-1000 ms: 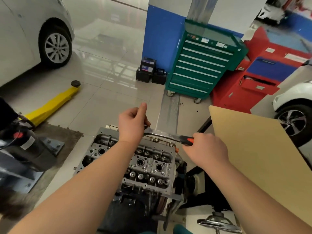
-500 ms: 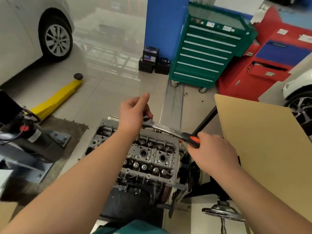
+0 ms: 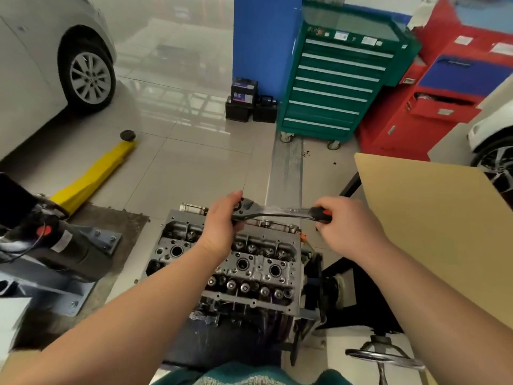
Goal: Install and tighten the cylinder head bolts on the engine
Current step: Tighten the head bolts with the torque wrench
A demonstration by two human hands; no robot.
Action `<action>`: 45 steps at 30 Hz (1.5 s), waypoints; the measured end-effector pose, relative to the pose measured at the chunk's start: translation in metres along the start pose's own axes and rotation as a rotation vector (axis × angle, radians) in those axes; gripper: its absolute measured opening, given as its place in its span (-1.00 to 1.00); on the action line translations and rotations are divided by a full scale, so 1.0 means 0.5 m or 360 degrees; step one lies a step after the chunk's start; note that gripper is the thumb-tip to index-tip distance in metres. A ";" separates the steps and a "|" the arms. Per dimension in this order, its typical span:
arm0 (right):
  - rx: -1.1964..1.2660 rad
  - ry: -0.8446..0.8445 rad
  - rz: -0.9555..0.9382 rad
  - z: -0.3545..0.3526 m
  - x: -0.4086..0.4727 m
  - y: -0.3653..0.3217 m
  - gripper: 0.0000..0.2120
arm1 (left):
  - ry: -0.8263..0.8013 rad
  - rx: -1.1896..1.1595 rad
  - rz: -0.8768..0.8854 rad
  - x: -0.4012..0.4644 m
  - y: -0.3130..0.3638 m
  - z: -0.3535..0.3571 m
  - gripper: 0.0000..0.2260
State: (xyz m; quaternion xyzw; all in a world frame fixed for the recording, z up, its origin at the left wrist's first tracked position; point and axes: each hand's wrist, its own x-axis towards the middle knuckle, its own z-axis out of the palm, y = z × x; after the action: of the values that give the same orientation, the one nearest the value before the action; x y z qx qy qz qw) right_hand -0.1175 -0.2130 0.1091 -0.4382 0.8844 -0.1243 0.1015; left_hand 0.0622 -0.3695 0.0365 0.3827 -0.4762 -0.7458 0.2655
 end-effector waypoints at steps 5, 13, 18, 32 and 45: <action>0.0065 0.0335 0.0009 -0.073 0.048 -0.043 -0.73 | -0.0065 -0.0183 0.0181 0.035 0.116 0.010 -0.66; 0.0172 0.0269 0.0002 -0.015 0.039 -0.122 -0.70 | -0.0123 -0.0171 0.0101 0.054 0.136 -0.096 -0.67; 0.0198 0.0170 0.0016 0.036 0.040 -0.138 -0.69 | -0.0097 -0.0167 -0.0002 0.065 0.098 -0.133 -0.61; 0.0130 0.0010 -0.0064 0.087 0.060 -0.147 -0.69 | 0.0076 -0.0195 -0.0261 0.058 0.004 -0.186 -0.68; 0.0114 0.0104 -0.0215 0.062 0.081 -0.138 -0.65 | 0.0189 -0.0285 -0.0069 0.038 0.039 -0.159 -0.71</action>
State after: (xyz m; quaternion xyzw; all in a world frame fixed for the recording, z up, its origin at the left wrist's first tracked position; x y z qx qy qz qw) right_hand -0.0810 -0.2897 0.0983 -0.4887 0.8506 -0.1768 0.0795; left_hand 0.1178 -0.4321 0.0282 0.4110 -0.3827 -0.7671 0.3102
